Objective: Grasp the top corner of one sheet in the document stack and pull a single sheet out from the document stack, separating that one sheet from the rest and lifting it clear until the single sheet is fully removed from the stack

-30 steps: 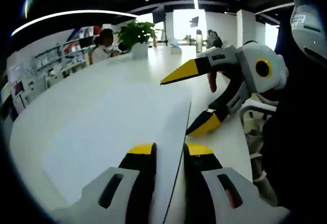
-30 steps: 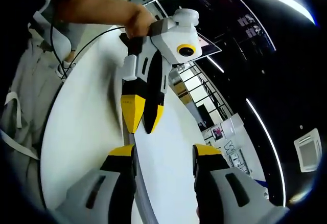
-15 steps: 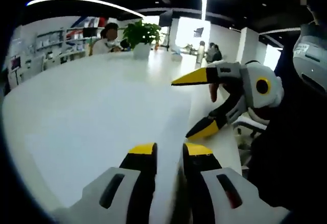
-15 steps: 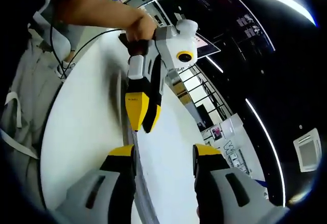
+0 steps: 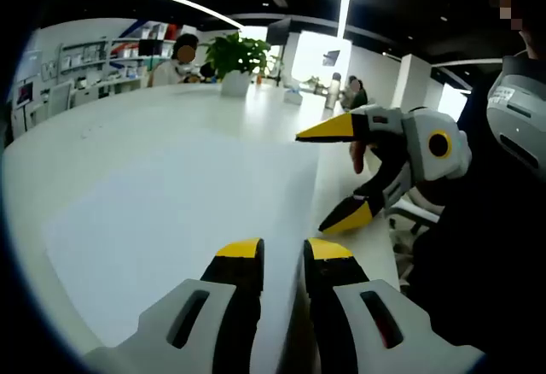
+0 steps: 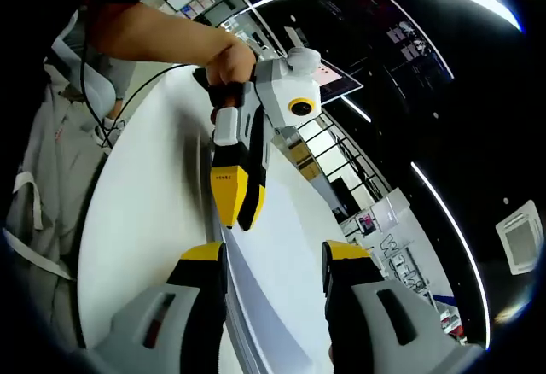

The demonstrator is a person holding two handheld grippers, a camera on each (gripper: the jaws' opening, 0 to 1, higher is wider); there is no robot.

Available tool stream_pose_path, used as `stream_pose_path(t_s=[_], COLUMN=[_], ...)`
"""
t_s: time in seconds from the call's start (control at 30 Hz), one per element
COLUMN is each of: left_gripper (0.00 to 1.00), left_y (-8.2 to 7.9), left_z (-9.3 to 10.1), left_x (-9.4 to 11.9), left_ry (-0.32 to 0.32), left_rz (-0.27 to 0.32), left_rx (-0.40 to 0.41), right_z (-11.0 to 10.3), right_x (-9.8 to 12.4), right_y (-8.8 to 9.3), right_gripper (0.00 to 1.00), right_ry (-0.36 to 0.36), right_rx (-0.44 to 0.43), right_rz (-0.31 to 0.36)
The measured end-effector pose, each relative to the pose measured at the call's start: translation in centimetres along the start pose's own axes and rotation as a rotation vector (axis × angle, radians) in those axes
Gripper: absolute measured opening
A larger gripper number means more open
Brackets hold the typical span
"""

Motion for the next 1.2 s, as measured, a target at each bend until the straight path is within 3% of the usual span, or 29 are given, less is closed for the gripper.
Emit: stream_pose_path(t_s=[0.33,0.7,1.2], left_gripper=[0.2,0.2,0.19], left_y=[0.1,0.2,0.3], left_z=[0.0,0.0,0.1], left_x=[0.1,0.2,0.2], left_ry=[0.0,-0.002,-0.011], left_rz=[0.006,0.014,0.017], left_rx=[0.001,-0.001,-0.024], right_z=[0.6,0.0,-0.8], right_x=[0.2,-0.8,-1.7], right_y=[1.1,1.5,2.0], right_gripper=[0.4,0.34,0.16], right_ry=[0.022,-0.003,-0.053], right_rx=[0.044,0.109,0.136], right_rz=[-0.075,-0.124,-0.184])
Point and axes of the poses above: the point that each gripper's makers call its tool centre point, and the gripper's own axes: x roughly backward along the fingers, z roughly to its right, y roughly out of its underside, the point moved 8 cm from there along x, roughly backward along the fingers, and after that the axes turned 15 degrees about z, right-handed, at the moved point
